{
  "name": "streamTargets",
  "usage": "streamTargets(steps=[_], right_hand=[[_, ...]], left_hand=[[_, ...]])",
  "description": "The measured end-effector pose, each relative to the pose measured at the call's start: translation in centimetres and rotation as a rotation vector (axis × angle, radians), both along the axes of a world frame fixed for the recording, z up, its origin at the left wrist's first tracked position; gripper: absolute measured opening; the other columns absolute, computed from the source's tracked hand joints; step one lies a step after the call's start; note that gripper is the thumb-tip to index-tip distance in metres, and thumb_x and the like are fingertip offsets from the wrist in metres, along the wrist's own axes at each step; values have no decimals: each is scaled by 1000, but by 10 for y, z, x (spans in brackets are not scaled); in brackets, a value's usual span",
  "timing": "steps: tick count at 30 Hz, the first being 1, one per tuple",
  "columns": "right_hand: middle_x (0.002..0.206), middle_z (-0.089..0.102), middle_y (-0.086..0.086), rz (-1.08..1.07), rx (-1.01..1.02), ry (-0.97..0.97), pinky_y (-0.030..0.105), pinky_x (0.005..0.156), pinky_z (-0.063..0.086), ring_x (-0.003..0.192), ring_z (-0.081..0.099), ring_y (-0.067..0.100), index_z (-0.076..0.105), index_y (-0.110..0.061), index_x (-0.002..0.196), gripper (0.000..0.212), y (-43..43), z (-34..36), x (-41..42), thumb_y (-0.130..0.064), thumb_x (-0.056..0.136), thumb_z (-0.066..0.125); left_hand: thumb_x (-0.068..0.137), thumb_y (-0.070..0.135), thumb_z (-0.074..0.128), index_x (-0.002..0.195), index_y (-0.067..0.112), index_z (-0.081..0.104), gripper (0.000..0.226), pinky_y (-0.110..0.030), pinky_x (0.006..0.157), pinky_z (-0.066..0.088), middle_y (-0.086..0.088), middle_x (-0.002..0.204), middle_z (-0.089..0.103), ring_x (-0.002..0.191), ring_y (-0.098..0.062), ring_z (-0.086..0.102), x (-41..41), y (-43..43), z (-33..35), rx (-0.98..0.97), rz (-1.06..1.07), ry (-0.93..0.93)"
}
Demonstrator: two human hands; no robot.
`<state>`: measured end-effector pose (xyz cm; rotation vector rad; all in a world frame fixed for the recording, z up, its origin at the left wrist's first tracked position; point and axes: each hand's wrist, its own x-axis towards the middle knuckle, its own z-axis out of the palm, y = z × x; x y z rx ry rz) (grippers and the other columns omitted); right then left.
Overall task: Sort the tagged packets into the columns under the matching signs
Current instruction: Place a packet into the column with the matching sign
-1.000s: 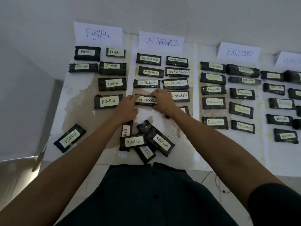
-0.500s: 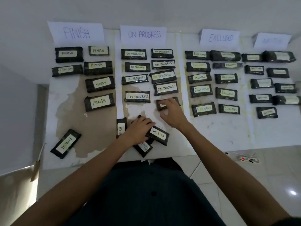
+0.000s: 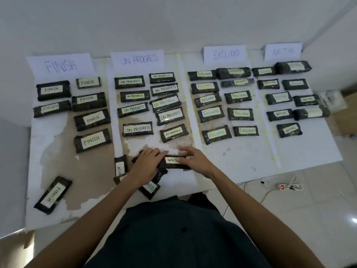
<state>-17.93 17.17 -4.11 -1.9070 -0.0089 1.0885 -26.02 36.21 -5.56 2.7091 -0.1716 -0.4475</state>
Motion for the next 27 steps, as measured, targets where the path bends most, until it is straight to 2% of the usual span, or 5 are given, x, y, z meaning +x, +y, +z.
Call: streamTargets(steps=[5,12,16,20,27], right_hand=[[112,56,17,-207,128,96,37,83,58,101,64,31,61,-15,112,40,-22,2,19,-1,77,74],[92,61,7,-322,247,111,30,70,58,86,65,24,60,-7,110,34,-68,22,50,6,80,68],[93,66,9,-402,296,133,28,66,57,83,67,23,57,-5,110,35,-97,25,65,5,79,69],[101,67,14,-445,363,163,40,82,57,90,67,27,56,-9,101,26,-125,27,78,6,82,66],[106,66,18,-385,315,105,39,80,58,98,67,31,56,-5,110,30,-166,27,95,-1,83,68]], left_hand=[[74,28,62,137,10,41,69,-42,83,45,-10,113,52,98,-28,49,1,-21,9,-103,44,-26],[61,77,54,143,18,27,105,-36,88,40,-2,122,46,104,-21,45,17,-80,28,-37,90,-72],[68,55,68,144,16,27,94,-36,92,43,-5,123,43,106,-21,45,35,-119,37,-218,231,-71],[71,20,78,137,14,36,78,-28,97,42,-1,120,37,105,-13,43,54,-157,44,-457,465,-68],[66,17,82,125,20,49,68,-29,94,44,1,110,45,102,-15,49,70,-193,39,-560,593,-65]])
